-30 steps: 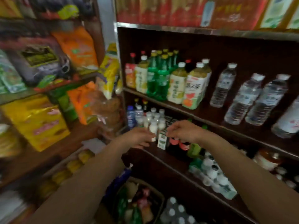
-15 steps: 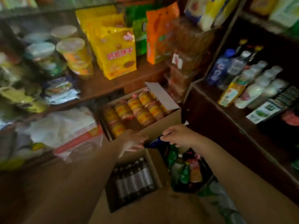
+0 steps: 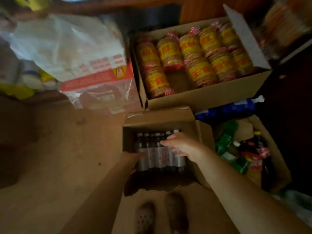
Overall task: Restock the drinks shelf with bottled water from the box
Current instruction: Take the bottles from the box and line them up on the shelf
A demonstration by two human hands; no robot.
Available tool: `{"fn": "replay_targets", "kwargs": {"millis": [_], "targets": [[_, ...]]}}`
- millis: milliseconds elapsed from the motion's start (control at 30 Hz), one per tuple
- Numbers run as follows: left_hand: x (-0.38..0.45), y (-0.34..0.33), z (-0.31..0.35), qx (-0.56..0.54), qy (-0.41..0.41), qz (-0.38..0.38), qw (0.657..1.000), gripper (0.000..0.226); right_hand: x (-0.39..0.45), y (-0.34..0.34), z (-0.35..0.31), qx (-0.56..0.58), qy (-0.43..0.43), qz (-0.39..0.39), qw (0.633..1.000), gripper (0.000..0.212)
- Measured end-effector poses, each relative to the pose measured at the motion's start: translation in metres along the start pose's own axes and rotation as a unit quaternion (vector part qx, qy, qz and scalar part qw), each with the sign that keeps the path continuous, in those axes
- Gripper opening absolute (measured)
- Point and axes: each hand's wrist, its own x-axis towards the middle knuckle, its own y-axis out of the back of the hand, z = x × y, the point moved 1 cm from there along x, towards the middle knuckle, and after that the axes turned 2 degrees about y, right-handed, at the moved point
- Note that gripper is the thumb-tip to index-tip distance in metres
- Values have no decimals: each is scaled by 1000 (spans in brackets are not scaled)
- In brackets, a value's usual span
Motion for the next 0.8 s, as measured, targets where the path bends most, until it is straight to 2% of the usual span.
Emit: {"fn": "replay_targets", "kwargs": {"millis": [200,433,533,600,667,800], "targets": [[86,-27,-20,-14,17,7,1000,47,102,-57,19,15,-16,-32,999,60],[140,-47,-30,-62,-1,4,998,26,184,-104,31,-6,5,-33,999,48],[154,-57,-34,-71,1,-1,997,34,219,-123,33,-48,37,-7,998,48],[166,-61,-41,-43,-3,21,999,42,235,-133,32,-44,45,13,998,49],[178,-60,-48,-11,-8,42,999,49,246,-137,31,-89,59,22,994,48],[185,-60,-55,21,-31,44,998,55,255,-134,35,-100,56,28,993,44]]}}
